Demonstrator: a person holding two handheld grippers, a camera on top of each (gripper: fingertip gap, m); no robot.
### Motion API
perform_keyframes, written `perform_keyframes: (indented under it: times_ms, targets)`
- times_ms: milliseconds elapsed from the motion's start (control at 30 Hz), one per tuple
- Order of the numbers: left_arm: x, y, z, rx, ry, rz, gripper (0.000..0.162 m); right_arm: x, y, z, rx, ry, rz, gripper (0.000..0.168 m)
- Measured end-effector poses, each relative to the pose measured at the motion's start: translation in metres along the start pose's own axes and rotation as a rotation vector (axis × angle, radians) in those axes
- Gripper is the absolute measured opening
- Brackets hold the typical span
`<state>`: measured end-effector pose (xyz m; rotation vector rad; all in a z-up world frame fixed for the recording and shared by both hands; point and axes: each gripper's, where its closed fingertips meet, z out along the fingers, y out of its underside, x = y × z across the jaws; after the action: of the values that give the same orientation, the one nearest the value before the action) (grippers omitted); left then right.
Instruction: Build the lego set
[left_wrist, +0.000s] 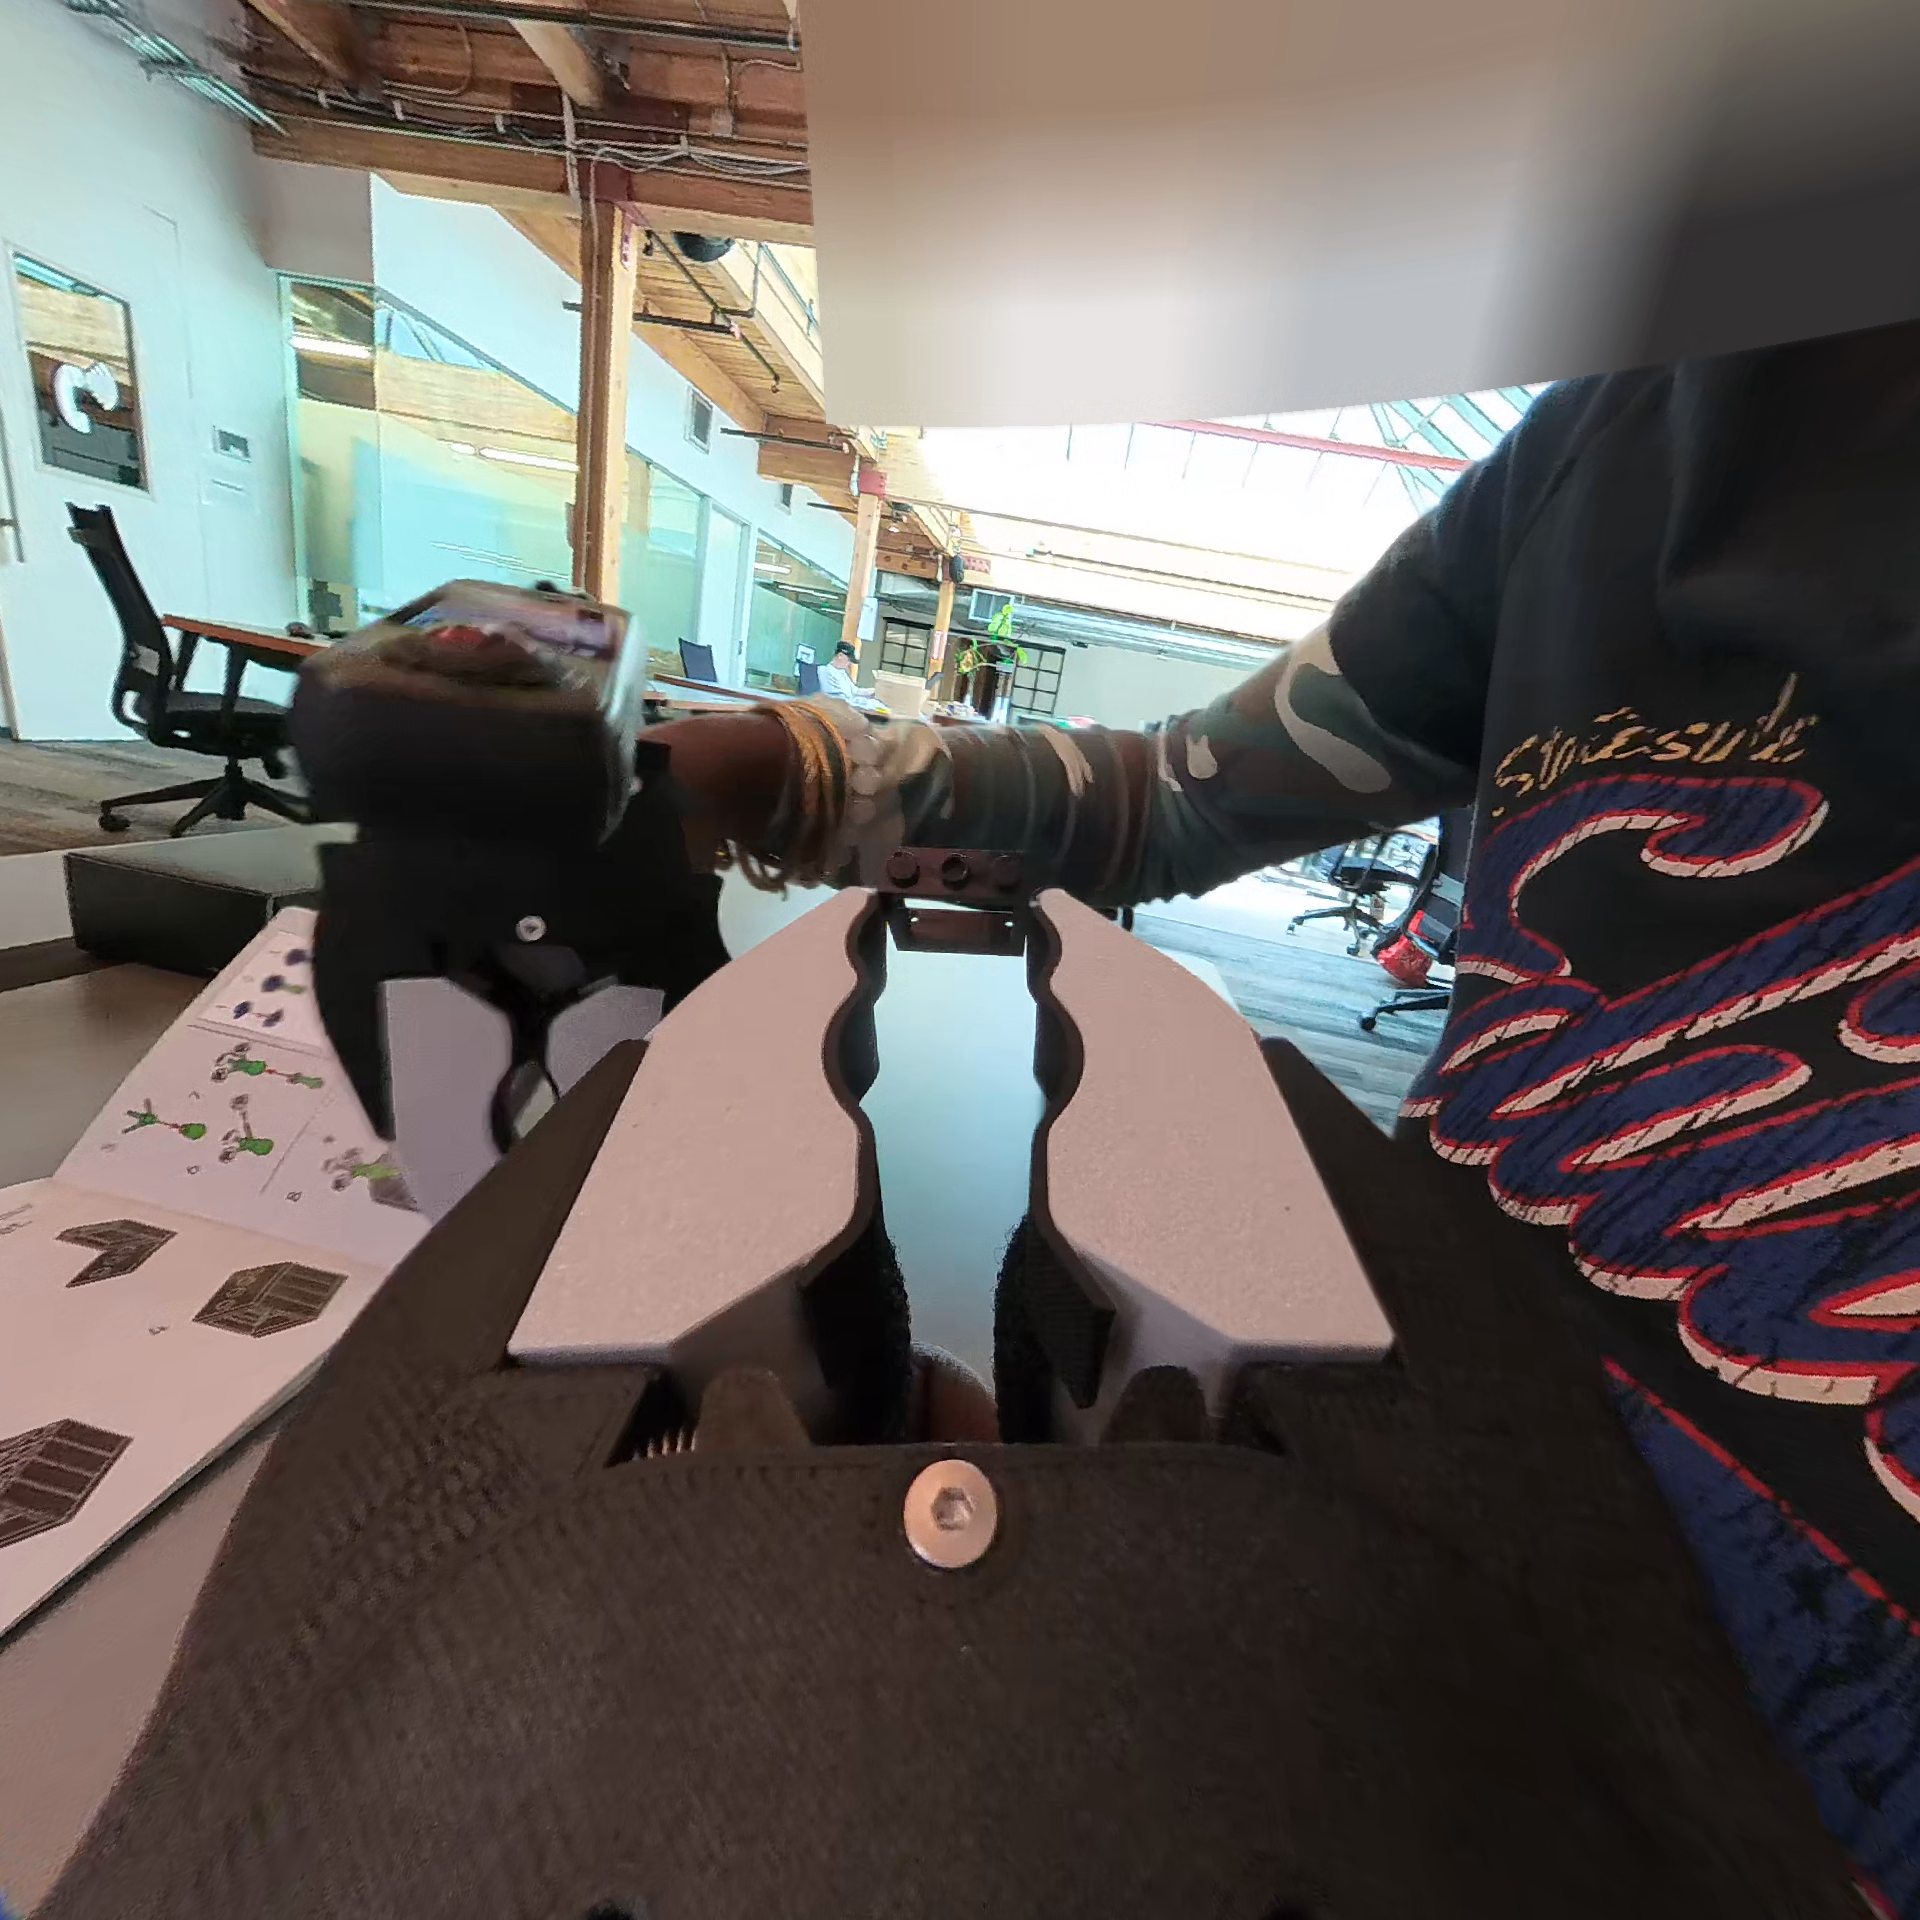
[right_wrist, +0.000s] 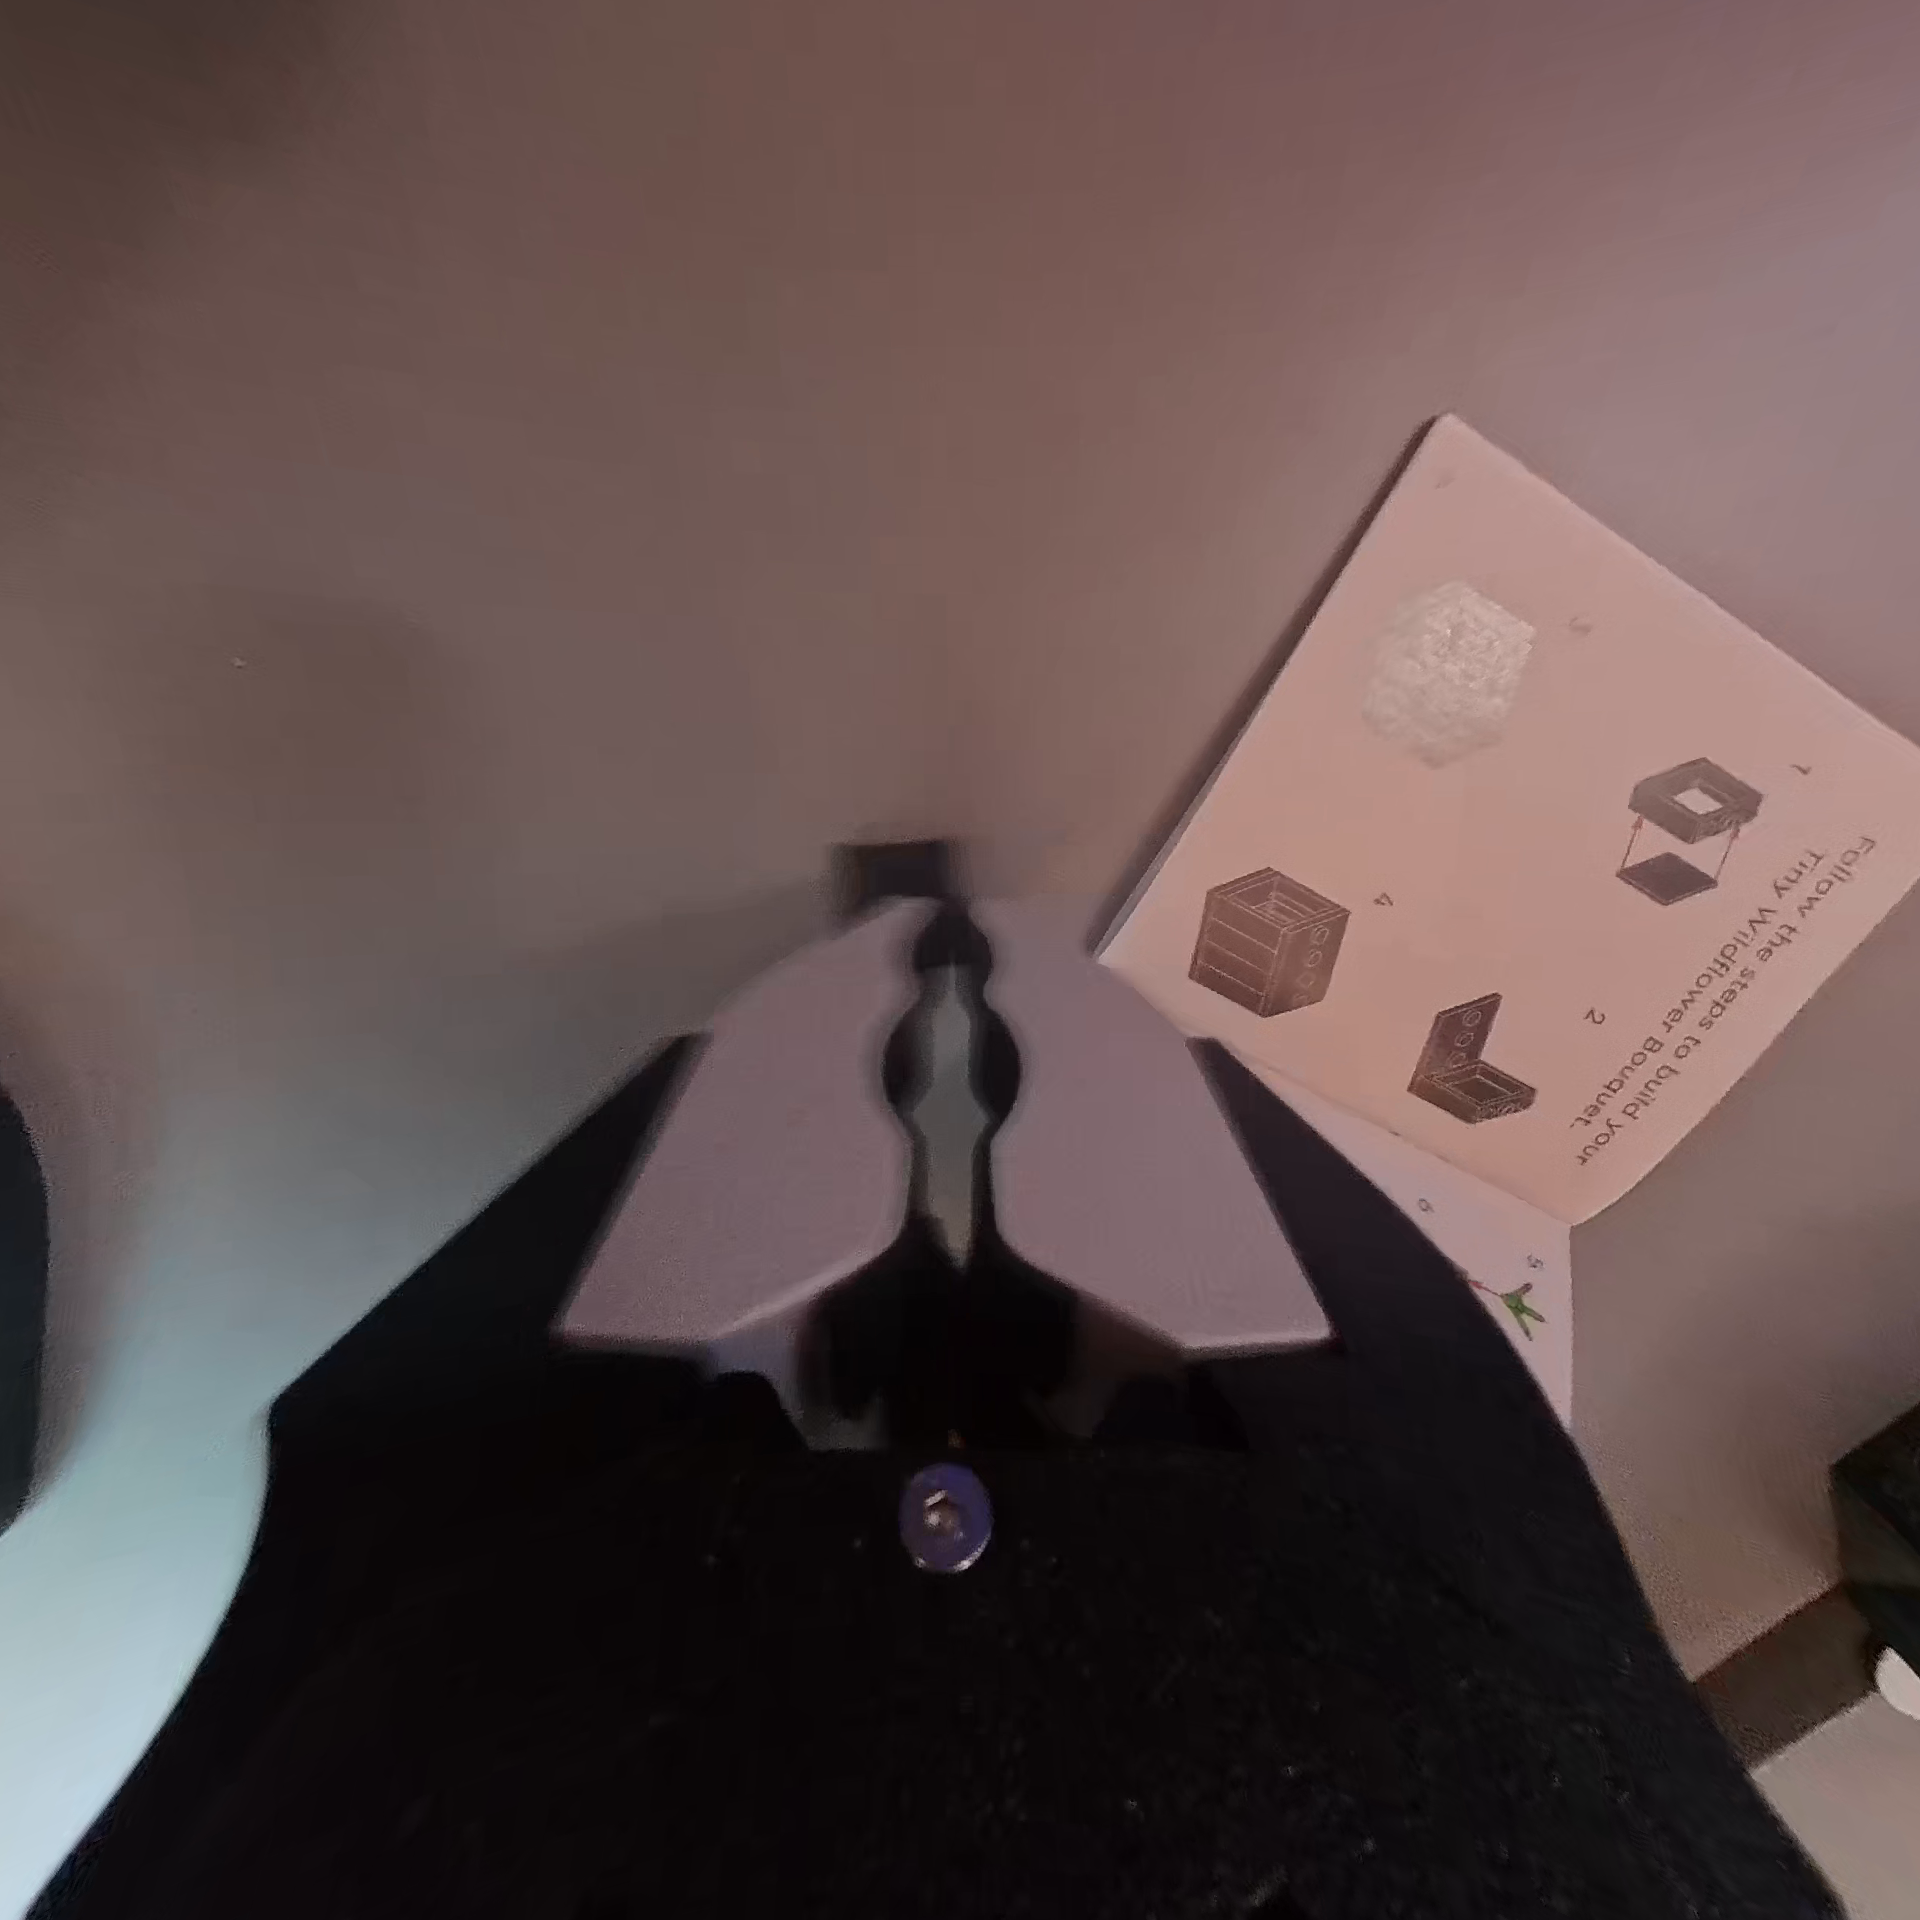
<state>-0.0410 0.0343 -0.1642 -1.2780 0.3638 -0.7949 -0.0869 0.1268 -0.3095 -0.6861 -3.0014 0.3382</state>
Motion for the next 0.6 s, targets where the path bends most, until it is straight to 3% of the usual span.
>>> perform_keyframes:
  times_ms: [167, 300, 433, 600]
  targets:
    - [-0.019, 0.002, -0.004, -0.014, -0.117, 0.002, 0.026, 0.001, -0.011, -0.02, 0.215, 0.076, 0.147, 0.008]
    - [-0.024, -0.002, -0.007, 0.009, -0.147, -0.013, 0.026, -0.022, -0.003, -0.032, 0.207, 0.043, 0.176, 0.026]
    - [-0.031, -0.003, -0.012, 0.005, -0.19, -0.001, 0.026, -0.084, -0.011, -0.047, 0.298, -0.064, 0.238, 0.03]
    - [-0.029, -0.001, -0.011, -0.011, -0.186, 0.01, 0.026, -0.173, -0.015, -0.031, 0.354, -0.108, 0.278, 0.034]
